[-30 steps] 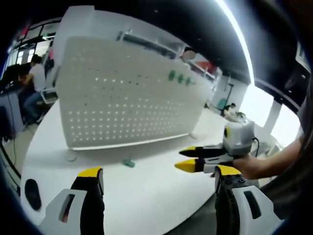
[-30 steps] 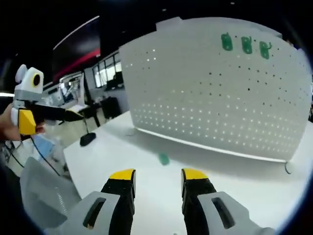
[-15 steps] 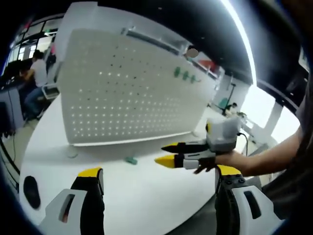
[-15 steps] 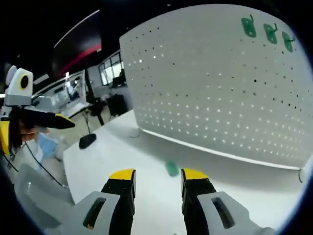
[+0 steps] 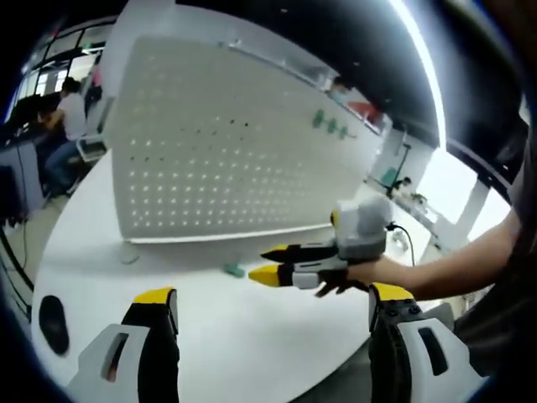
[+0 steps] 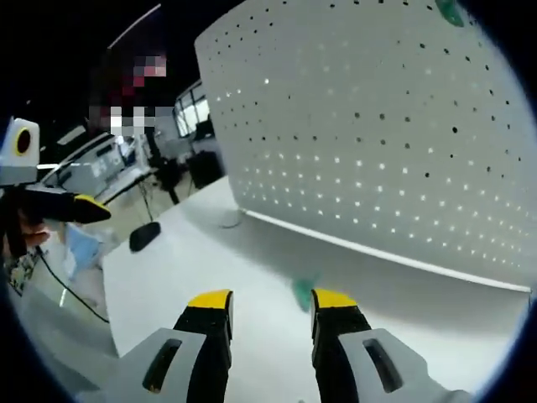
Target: Insert the hook assembly into the mounting plate slot until the hook locks in place.
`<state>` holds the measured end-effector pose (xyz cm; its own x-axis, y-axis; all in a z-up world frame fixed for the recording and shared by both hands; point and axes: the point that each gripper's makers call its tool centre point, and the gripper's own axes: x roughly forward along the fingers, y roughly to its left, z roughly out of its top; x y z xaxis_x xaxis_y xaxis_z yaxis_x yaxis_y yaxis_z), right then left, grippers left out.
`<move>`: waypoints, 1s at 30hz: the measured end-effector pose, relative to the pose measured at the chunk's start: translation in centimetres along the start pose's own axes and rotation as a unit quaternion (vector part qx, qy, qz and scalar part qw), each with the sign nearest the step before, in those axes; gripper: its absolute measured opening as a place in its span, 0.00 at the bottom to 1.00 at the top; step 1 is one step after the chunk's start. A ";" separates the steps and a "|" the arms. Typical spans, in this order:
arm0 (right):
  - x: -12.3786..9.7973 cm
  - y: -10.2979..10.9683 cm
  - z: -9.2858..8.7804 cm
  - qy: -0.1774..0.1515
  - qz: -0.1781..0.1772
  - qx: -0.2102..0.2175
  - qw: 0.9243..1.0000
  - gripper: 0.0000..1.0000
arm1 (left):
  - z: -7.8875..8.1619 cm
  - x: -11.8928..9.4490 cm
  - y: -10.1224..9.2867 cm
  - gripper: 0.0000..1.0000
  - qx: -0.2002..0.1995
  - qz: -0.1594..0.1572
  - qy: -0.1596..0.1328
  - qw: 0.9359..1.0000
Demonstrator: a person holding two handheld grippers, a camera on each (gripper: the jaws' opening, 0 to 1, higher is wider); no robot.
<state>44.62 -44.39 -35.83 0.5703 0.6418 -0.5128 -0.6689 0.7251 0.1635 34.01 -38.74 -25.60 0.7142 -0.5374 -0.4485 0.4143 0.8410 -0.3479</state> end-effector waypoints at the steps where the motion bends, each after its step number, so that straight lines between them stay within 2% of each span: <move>1: 0.3 0.0 -0.1 0.003 0.000 0.003 1.000 0.36 | 0.0 0.1 0.1 0.96 -0.001 0.000 0.001 1.000; 8: 2.5 -0.2 -1.2 0.023 0.000 0.015 1.000 0.36 | -0.5 0.3 1.1 0.96 -0.008 0.005 0.009 1.000; 17: 3.3 -2.0 -1.2 0.025 -0.014 0.032 0.999 0.36 | -0.6 1.0 1.8 0.96 -0.014 0.006 0.013 1.000; 30: 4.2 -2.6 -0.7 0.023 -0.019 0.043 0.999 0.36 | -0.6 1.2 2.1 0.96 -0.017 0.005 0.015 1.000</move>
<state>48.45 -43.74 -38.99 0.5714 0.6022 -0.5576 -0.6022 0.7692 0.2136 35.38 -37.68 -27.36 0.7007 -0.5303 -0.4773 0.3867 0.8445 -0.3706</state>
